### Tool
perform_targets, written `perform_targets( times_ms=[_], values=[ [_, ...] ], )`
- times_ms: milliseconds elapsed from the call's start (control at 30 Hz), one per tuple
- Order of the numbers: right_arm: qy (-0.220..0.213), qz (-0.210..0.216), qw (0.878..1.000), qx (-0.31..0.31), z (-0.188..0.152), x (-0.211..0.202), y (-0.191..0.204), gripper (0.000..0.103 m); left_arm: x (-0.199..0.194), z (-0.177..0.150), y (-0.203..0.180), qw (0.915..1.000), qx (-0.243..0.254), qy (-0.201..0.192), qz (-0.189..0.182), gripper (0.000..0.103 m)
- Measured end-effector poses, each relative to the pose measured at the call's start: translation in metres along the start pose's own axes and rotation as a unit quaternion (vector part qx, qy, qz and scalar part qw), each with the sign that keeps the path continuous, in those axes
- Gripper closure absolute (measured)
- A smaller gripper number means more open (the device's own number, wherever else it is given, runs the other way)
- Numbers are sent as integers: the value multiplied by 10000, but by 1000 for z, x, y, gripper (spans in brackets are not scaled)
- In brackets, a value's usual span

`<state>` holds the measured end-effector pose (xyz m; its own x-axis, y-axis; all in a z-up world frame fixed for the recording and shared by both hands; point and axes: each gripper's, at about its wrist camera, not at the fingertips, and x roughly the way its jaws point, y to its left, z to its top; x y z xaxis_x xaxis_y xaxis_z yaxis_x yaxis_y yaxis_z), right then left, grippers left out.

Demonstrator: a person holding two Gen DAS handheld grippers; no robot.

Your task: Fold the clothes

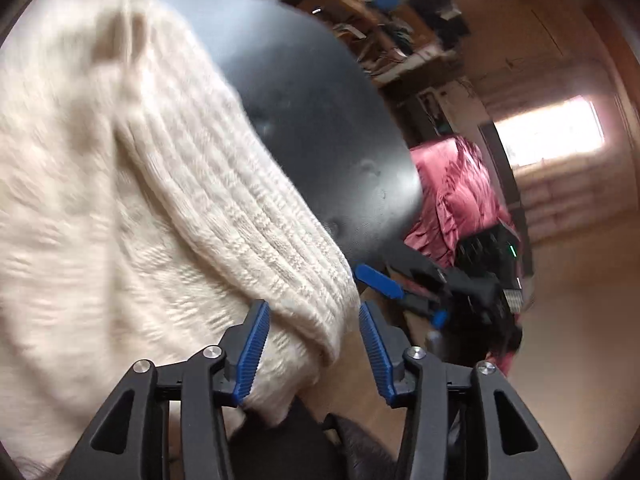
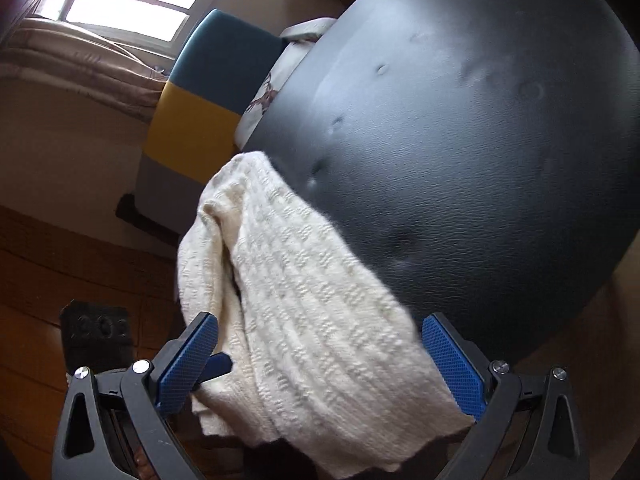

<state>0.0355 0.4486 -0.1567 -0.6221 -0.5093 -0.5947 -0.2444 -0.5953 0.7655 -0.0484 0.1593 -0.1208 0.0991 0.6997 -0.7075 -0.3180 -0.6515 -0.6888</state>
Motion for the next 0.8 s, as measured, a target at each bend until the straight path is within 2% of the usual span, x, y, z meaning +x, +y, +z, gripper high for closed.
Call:
perform_targets(
  times_ms=[133,367,567,600,667,700,733,800],
  values=[
    [-67,34,10000,38,0,-1,-7,0,21,2,19,9985,-535,56,-120,57],
    [-158,91,9998,9,1,-3,-11,0,38,-5,33,9959,-895,30,-82,54],
    [-205,102,9997,0,-1,-4,-12,0,57,8,33,9891,-1401,-154,-429,53],
    [-214,107,9997,6,-1,-4,-12,0,59,9,31,9895,-1379,-176,-389,56],
    [-231,116,9997,18,-2,-4,-13,0,64,9,25,9913,-1278,-213,-235,69],
    [-240,121,9996,24,-2,-4,-13,0,67,9,22,9921,-1218,-223,-199,92],
    [-249,126,9996,30,-2,-5,-13,0,68,9,20,9929,-1153,-236,-161,97],
    [-260,139,9996,50,-3,-5,-13,0,55,10,15,9936,-1027,-408,-238,98]
  ],
)
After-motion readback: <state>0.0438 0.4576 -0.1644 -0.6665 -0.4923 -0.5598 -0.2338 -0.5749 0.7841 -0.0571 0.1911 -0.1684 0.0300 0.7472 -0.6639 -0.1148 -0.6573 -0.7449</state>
